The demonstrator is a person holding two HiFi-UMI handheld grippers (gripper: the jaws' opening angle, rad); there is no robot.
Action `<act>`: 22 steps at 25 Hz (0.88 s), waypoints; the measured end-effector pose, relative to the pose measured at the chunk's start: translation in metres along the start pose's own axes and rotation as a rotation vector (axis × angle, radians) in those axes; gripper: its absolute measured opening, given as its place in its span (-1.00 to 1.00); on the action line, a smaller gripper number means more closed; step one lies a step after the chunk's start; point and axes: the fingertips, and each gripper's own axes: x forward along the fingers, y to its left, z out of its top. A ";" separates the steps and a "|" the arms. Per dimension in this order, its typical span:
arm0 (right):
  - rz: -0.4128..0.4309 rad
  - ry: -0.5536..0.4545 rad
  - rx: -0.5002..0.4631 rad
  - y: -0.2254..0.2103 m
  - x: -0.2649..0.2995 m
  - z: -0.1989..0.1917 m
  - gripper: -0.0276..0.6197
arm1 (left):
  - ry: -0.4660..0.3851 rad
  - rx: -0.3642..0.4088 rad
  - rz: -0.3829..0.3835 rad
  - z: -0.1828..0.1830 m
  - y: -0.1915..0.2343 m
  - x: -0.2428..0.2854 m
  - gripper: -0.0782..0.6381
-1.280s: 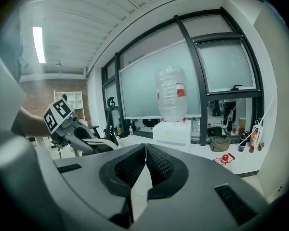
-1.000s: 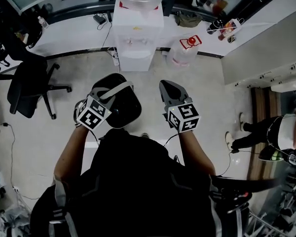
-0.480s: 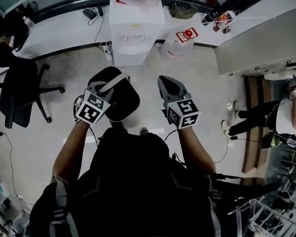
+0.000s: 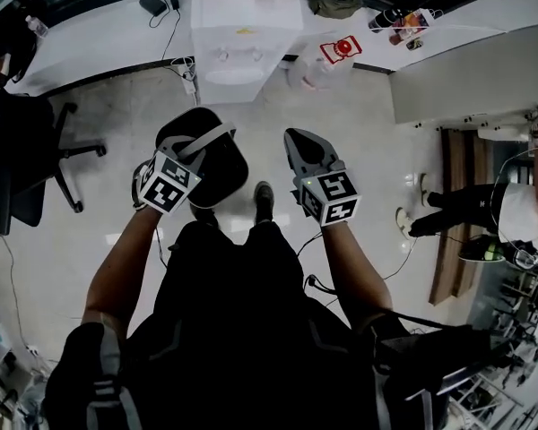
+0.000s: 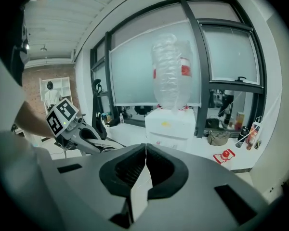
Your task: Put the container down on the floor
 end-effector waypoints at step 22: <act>0.099 0.053 0.091 -0.088 0.078 -0.095 -0.89 | -0.020 -0.426 0.190 -0.040 0.029 0.160 -0.56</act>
